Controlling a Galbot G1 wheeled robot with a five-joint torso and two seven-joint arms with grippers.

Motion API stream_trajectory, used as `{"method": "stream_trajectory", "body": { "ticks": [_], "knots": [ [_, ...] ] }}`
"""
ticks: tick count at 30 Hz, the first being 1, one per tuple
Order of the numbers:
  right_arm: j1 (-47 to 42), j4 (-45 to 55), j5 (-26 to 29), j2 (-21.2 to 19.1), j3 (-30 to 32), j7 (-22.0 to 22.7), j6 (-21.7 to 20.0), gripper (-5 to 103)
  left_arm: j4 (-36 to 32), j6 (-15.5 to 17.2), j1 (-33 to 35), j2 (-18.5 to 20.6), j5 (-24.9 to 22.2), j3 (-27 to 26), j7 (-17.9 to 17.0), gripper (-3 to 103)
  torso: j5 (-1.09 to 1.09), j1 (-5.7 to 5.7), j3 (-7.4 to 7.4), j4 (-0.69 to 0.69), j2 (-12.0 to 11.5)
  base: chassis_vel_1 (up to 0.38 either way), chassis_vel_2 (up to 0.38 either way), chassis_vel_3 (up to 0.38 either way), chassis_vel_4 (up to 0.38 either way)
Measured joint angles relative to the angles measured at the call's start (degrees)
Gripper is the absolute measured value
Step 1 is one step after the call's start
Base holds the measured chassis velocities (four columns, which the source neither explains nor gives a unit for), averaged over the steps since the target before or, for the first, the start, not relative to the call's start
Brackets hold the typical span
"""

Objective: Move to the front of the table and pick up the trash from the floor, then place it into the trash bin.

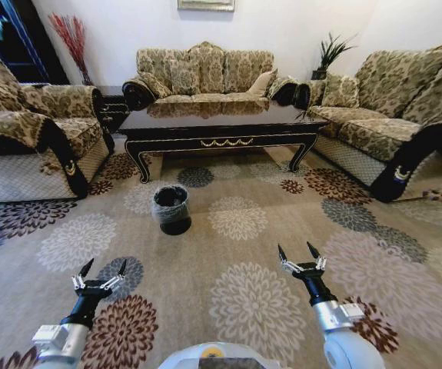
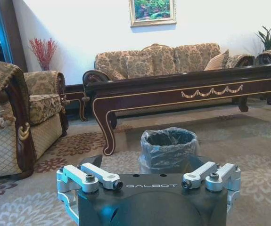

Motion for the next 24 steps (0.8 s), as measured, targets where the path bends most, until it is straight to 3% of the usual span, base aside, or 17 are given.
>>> {"method": "stream_trajectory", "body": {
  "ticks": [24],
  "knots": [
    [0.0,0.0,0.0,0.0,0.0,0.0,0.0,100,0.0,0.0,0.0,0.0,0.0,0.0,0.0,100,-0.01,0.0,0.0,0.0,0.0,0.19,-0.19,-0.192,0.193]
  ]
}}
